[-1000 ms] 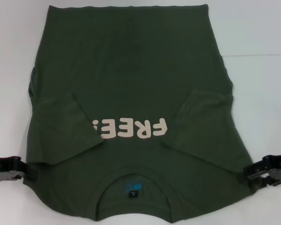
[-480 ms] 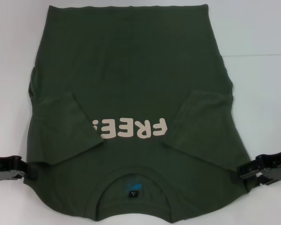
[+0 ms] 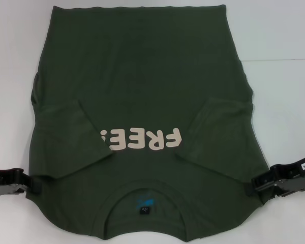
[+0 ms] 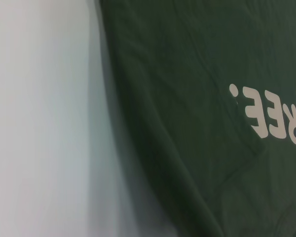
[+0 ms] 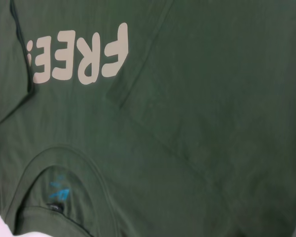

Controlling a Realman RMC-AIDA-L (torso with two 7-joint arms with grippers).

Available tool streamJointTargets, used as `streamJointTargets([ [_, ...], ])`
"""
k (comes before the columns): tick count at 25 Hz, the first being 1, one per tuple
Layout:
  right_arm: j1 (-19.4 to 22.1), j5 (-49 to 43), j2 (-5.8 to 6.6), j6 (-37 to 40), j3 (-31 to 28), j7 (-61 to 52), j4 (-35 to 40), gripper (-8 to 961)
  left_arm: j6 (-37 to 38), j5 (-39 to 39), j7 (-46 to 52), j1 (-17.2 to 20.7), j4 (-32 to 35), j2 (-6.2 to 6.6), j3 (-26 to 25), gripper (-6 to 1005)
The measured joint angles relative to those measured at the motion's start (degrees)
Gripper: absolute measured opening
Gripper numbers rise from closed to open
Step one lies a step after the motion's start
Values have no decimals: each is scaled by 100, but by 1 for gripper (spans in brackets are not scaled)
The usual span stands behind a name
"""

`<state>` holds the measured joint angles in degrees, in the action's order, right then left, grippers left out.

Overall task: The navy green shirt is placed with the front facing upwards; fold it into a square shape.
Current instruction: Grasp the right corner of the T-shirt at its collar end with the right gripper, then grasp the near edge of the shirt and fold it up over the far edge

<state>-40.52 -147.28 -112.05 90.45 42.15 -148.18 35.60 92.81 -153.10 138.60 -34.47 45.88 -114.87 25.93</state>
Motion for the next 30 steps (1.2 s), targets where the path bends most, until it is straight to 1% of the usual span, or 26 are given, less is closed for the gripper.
streamJointTargets([
  [1, -6, -6, -2, -6, 18, -6, -7, 741, 0, 6, 0, -2, 0, 0, 0, 39],
  [7, -90, -15, -44, -25, 253, -44, -77, 585, 6, 67, 0, -7, 0, 8, 0, 39],
  [12, -114, -20, -63, -29, 285, -49, -80, 462, 17, 122, 0, 5, 0, 9, 0, 39],
  [20, -136, -20, -67, -69, 286, -45, -79, 466, 34, 132, 0, 6, 0, 9, 0, 39],
  [25, -138, -20, -70, -65, 286, -8, -75, 332, 36, 132, 0, 3, 0, 9, 1, 39],
  [30, -151, -20, -71, -64, 359, -1, -72, 108, 40, 138, 0, 2, 0, 9, 11, 39],
])
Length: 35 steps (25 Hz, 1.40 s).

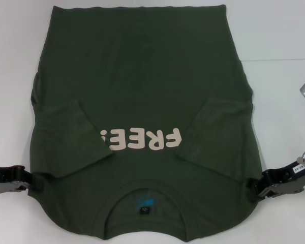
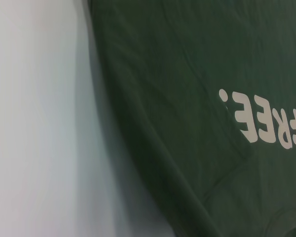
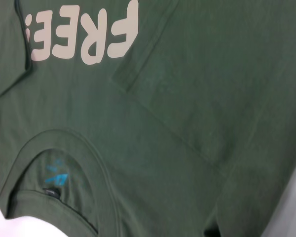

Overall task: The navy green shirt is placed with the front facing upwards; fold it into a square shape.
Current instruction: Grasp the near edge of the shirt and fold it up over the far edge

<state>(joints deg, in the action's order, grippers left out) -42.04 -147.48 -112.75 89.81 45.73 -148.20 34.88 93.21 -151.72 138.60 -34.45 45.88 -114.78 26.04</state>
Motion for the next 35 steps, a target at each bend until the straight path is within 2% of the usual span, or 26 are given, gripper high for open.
streamJointTargets([
  [7, -2, 34, -8, 78, -2, 177, 54, 97, 54, 22, -61, -8, 0, 3, -2, 38],
  [16, -35, 28, 137, 935, -2, 790, 148, 97, 620, 52, -178, 13, 41, 58, -11, 38],
  [23, 77, -13, 217, 1773, 311, 1236, 159, 98, 1712, -244, -191, 34, 65, 134, -30, 38],
  [27, 147, -158, 167, 2062, 389, 1645, 125, 98, 2435, -282, -264, 142, 66, 126, -71, 38],
  [35, 148, -381, 5, 2367, 802, 2183, 76, 96, 2575, -667, -267, 200, 4, 82, 150, 38],
])
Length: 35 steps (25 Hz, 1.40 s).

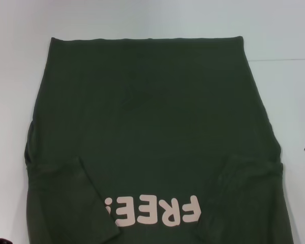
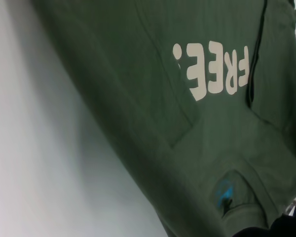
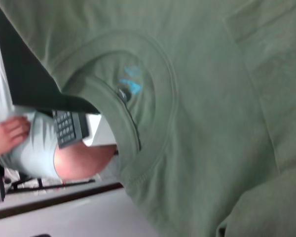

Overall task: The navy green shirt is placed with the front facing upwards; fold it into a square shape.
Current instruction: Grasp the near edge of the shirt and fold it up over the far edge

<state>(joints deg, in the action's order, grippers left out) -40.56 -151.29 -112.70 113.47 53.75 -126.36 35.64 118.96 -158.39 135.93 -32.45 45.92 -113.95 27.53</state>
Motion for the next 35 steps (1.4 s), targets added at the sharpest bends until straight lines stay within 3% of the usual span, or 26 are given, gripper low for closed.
streamJointTargets([
  [9, -65, -6, -126, 10, 349, 18, -13, 105, 14, 0, -22, -32, -12, -43, 456, 38],
  [15, -104, -7, -159, 13, 584, 44, -14, 112, 17, -9, -35, -67, -13, -81, 872, 39],
  [19, -126, 17, -155, 8, 538, 63, 21, 117, 19, 84, -46, -118, -13, -78, 856, 39],
  [23, -128, 42, -116, -40, 114, 73, 147, 122, 15, 361, -139, -188, -13, 1, 470, 39],
  [28, -61, 47, -41, -89, -837, 95, 518, 128, -30, 818, -285, -256, -20, 202, -734, 38],
  [31, -63, 107, 94, -333, -1612, 98, 609, 131, -161, 1220, -344, -265, -22, 291, -1469, 38],
  [35, -26, 638, 352, -842, -2427, 86, 562, 136, -626, 1846, -270, -233, -152, 284, -2024, 38],
])
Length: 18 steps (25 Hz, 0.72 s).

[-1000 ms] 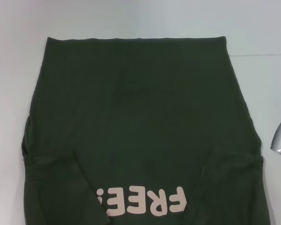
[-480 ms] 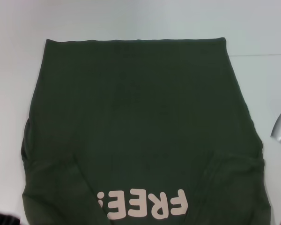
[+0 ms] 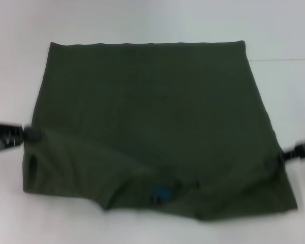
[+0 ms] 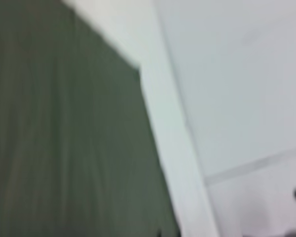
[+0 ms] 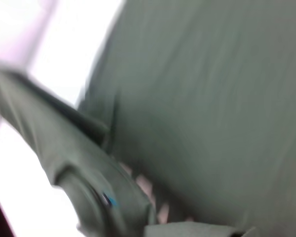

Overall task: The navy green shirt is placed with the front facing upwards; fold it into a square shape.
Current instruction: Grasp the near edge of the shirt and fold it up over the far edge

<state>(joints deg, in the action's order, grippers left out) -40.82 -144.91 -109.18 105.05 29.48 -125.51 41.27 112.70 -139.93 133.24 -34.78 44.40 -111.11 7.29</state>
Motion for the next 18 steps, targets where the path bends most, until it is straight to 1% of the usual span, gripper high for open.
streamJointTargets([
  [2, 53, 373, 70, -272, -208, -14, -36, 138, -281, 328, -11, 34, -138, -28, -85, 38],
  [3, 85, 553, 86, -432, -278, -15, -43, 139, -496, 560, -67, 71, -231, -65, -123, 39],
  [6, 168, 994, 54, -901, -332, -42, -51, 143, -1124, 1220, -309, 209, -472, -214, -158, 39],
  [10, 267, 1614, -98, -1801, -344, -61, -153, 147, -1901, 1880, -759, 362, -807, -364, -131, 39],
  [13, 308, 1924, -272, -2610, -324, -33, -186, 151, -2342, 1986, -1029, 372, -1023, -450, -121, 39],
  [15, 304, 1968, -388, -3046, -287, 1, -199, 153, -2651, 1993, -1254, 360, -1181, -531, -113, 39],
  [18, 274, 1974, -580, -3509, -264, 151, -212, 157, -3129, 1994, -1681, 321, -1358, -688, -98, 39],
])
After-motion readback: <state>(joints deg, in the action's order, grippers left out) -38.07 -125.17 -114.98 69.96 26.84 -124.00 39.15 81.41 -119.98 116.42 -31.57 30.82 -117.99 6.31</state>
